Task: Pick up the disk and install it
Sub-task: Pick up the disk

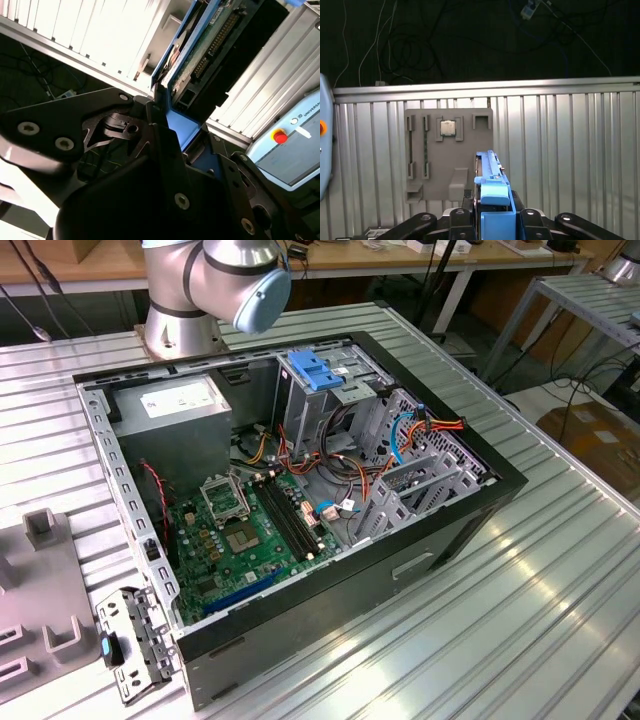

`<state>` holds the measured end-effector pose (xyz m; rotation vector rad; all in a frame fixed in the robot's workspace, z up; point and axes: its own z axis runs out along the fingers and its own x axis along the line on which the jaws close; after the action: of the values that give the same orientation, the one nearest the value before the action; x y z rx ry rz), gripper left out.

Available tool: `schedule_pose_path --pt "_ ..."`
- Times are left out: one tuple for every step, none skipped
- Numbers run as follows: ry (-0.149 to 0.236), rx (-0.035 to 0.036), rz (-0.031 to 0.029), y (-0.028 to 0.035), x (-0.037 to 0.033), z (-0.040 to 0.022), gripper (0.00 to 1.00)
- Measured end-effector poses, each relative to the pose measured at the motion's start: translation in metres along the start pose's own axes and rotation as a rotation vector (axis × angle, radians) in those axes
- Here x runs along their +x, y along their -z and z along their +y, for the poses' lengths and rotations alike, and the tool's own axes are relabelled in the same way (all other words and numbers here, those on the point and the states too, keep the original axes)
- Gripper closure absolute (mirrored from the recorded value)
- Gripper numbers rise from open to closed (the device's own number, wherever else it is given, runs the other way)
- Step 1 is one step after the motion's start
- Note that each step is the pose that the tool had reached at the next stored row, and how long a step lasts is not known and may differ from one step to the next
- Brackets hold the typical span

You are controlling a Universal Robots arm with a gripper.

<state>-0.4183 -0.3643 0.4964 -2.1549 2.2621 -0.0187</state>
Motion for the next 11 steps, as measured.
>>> schedule_pose_path --pt "0.000 0.0000 0.0000 0.0000 0.0001 -0.0011 0.63" --pt "0.000 0.0000 0.0000 -0.0001 0.0001 -0.0023 0.63" --pt "0.000 0.0000 0.0000 -0.0001 0.0002 -0.0040 0.63" --pt "0.000 0.0000 0.0000 -0.0001 0.0003 -0.0055 0.63" --pt "0.000 -0.0001 0.0000 -0.0002 0.0003 -0.0073 0.63" --pt "0.000 0.0000 0.0000 -0.0002 0.0003 -0.0085 0.63" --pt "0.000 0.0000 0.0000 -0.0003 0.0004 -0.0119 0.63" --pt "0.000 0.0000 0.0000 -0.0004 0.0005 -0.0153 0.63" --pt "0.000 -0.0001 0.0000 -0.0004 0.0006 -0.0180 0.63" --pt "0.000 0.0000 0.0000 -0.0004 0.0007 -0.0193 0.63" --pt "0.000 0.0000 0.0000 -0.0005 0.0009 -0.0209 0.63"
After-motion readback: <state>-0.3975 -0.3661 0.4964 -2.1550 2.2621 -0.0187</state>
